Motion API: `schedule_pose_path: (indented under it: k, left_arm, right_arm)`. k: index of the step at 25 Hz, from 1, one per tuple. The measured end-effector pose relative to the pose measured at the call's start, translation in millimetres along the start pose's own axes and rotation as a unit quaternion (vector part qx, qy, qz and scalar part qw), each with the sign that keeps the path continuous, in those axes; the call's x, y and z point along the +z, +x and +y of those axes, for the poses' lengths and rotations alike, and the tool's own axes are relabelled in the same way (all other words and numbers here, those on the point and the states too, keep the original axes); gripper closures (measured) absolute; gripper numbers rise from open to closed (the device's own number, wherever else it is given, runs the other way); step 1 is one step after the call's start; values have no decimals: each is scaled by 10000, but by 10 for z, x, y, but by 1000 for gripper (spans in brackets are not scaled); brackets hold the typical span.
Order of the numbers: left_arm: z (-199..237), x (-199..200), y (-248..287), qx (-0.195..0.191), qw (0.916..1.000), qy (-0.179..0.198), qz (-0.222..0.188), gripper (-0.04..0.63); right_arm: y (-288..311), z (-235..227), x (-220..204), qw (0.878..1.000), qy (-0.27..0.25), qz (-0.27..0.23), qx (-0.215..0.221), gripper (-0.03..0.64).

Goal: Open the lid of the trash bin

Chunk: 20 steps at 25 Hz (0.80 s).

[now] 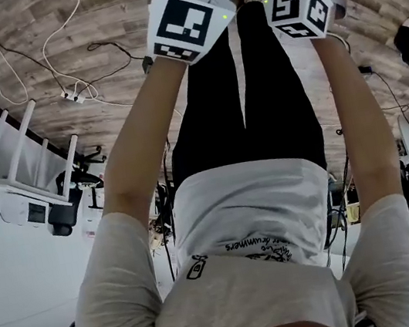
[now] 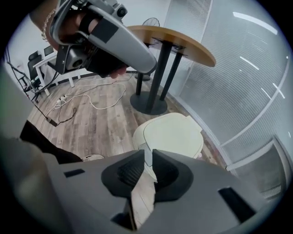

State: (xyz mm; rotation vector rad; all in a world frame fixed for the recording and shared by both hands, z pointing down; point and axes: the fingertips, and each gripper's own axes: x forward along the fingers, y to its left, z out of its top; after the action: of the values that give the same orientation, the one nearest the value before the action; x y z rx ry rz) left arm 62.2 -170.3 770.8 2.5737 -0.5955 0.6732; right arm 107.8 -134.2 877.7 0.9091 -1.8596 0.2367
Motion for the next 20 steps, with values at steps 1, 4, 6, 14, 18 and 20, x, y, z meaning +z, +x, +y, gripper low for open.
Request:
schedule_pose_path:
  k: [1,4,6,14,18,20]
  left_arm:
    - [23,-84,56,-14,10000,-34,65,579]
    - [84,-319,223,-78,9994,-166,288,580]
    - [106,-453,314,-137,9987,-224,435,580]
    - [149,-819,536,-274,9953,-118,925,580]
    - [163,-912,611,-308,9938,-90,1061,580]
    - [171,-920,638,-304,9936,-100,1081,579]
  right_arm:
    - [62,18,-53,9999,-75,72,30,552]
    - [228,87,-224,9992,-226,296,138,532]
    - [318,127,-320,9987,-268,394,167,532]
    - [586,241,-393,9962,-606,611,165,503]
    - [693,284,-372,9953,-591,731,215,486]
    - [734,284,-352,9951,-606,742,247,486]
